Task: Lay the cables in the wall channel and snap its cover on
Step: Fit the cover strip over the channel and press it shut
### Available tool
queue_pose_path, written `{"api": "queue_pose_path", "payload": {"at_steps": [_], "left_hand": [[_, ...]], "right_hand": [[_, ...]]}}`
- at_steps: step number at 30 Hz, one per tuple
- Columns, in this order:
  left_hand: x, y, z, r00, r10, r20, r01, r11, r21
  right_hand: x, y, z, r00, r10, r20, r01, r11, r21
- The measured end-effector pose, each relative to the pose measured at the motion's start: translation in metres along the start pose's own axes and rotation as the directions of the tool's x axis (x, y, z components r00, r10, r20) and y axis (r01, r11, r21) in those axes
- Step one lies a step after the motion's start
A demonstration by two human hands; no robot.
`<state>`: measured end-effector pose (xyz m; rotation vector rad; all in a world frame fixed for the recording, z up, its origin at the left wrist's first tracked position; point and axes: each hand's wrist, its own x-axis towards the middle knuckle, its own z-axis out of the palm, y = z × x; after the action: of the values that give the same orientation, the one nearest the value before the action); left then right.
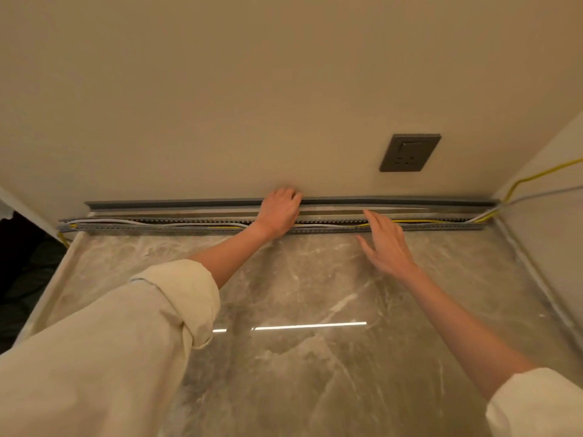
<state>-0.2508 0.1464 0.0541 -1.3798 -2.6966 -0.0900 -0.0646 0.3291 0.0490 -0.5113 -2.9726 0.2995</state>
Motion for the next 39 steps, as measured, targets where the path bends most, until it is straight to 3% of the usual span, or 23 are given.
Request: {"api": "queue_pose_path", "payload": {"at_steps": [14, 19, 26, 30, 32, 34, 37, 39], "left_hand": [[0.021, 0.032, 0.014, 0.965, -0.257, -0.052, 0.262, 0.959, 0.110], [0.022, 0.038, 0.012, 0.960, -0.276, -0.053, 0.281, 0.947, 0.153], [0.020, 0.037, 0.008, 0.979, -0.199, -0.052, 0.206, 0.948, 0.241], [0.011, 0.025, -0.001, 0.967, -0.251, -0.053, 0.256, 0.950, 0.178], [0.004, 0.017, -0.006, 0.963, -0.261, -0.072, 0.270, 0.949, 0.163], [-0.005, 0.011, -0.010, 0.961, -0.257, -0.104, 0.271, 0.949, 0.159], [-0.020, 0.003, -0.013, 0.961, -0.235, -0.147, 0.257, 0.954, 0.155], [-0.030, -0.001, -0.014, 0.961, -0.209, -0.181, 0.239, 0.958, 0.161]], "right_hand": [[0.006, 0.048, 0.015, 0.999, -0.006, 0.041, 0.006, 1.000, 0.020], [0.003, 0.061, 0.023, 0.999, -0.004, 0.053, 0.002, 0.999, 0.035], [-0.002, 0.075, 0.028, 0.995, -0.056, 0.083, 0.051, 0.997, 0.063], [0.002, 0.079, 0.022, 0.986, -0.046, 0.158, 0.003, 0.965, 0.263], [0.005, 0.076, 0.017, 0.988, 0.022, 0.154, -0.092, 0.879, 0.467], [0.011, 0.070, 0.010, 0.978, 0.191, 0.089, -0.203, 0.735, 0.647], [0.026, 0.060, -0.008, 0.854, 0.504, 0.130, -0.325, 0.320, 0.890], [0.034, 0.061, -0.019, 0.802, 0.551, 0.230, -0.333, 0.092, 0.938]]}}
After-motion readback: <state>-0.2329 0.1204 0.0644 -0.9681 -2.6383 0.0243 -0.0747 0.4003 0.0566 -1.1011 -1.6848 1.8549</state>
